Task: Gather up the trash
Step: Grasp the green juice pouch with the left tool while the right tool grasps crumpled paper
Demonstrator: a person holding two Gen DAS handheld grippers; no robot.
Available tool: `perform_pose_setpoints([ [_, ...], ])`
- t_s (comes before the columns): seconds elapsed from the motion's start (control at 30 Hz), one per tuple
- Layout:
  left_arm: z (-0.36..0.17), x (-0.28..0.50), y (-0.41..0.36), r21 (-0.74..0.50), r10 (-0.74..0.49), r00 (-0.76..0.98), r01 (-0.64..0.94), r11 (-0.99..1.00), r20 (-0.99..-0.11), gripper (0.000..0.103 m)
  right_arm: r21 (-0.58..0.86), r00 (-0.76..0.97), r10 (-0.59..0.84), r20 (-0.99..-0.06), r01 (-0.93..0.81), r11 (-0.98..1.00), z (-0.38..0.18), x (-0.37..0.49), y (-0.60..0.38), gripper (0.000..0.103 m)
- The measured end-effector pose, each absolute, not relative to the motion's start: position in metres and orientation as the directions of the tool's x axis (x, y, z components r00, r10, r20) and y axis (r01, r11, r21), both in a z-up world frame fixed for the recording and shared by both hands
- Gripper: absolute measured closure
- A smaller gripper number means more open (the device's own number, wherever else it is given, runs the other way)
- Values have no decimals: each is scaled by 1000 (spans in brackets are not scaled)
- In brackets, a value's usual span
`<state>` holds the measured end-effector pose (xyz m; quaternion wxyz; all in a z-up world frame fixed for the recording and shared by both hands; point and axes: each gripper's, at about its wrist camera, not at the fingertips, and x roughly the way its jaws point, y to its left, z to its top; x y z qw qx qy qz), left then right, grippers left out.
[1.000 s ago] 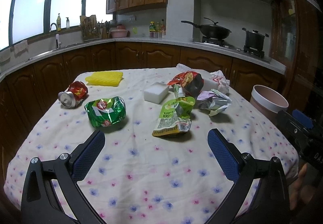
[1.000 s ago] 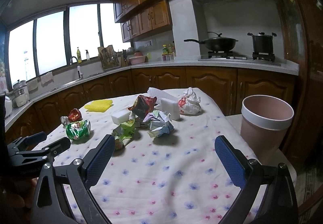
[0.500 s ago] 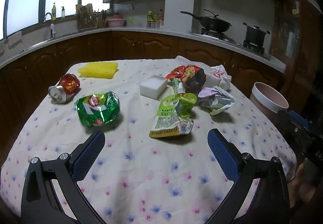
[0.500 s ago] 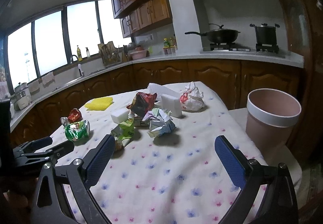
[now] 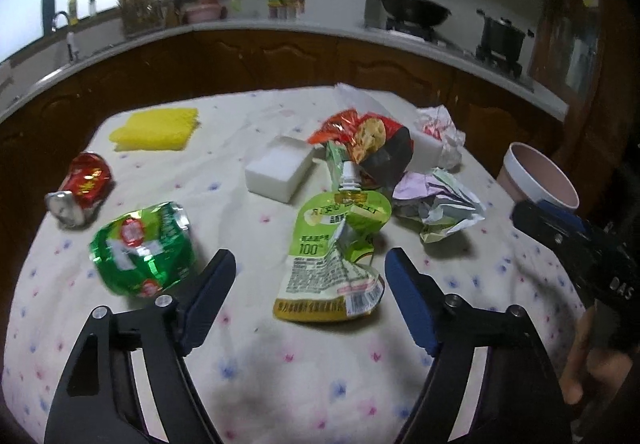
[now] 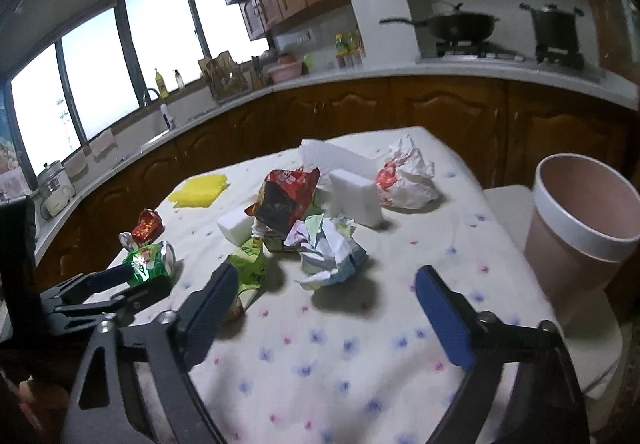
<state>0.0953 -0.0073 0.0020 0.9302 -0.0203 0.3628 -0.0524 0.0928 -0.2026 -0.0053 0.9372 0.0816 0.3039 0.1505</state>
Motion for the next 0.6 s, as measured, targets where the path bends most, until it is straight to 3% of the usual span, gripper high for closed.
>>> perform_pose_setpoints([
  [0.07,-2,107,-9,-80,-122,712,92,992,-691,31,251,751,339,-566,-235,939,-8,107,-200,22],
  [0.23,-16,130,-10,-127,-168,658,111,986,-734,57,268,705,345,-619,-223,937,-21,138,-197,31],
  [0.37,-25,140,-12,-147,-193,623,124,981,-758,60,275,672,347,-654,-215,937,-31,155,-194,37],
  [0.47,-32,145,-15,-152,-205,600,138,979,-773,68,280,655,349,-670,-212,936,-38,163,-194,41],
  [0.53,-36,148,-16,-164,-221,584,150,975,-781,85,285,645,352,-679,-210,935,-43,169,-193,48],
  [0.6,-37,150,-16,-176,-235,579,157,972,-781,89,308,628,375,-682,-219,926,-47,172,-193,73],
])
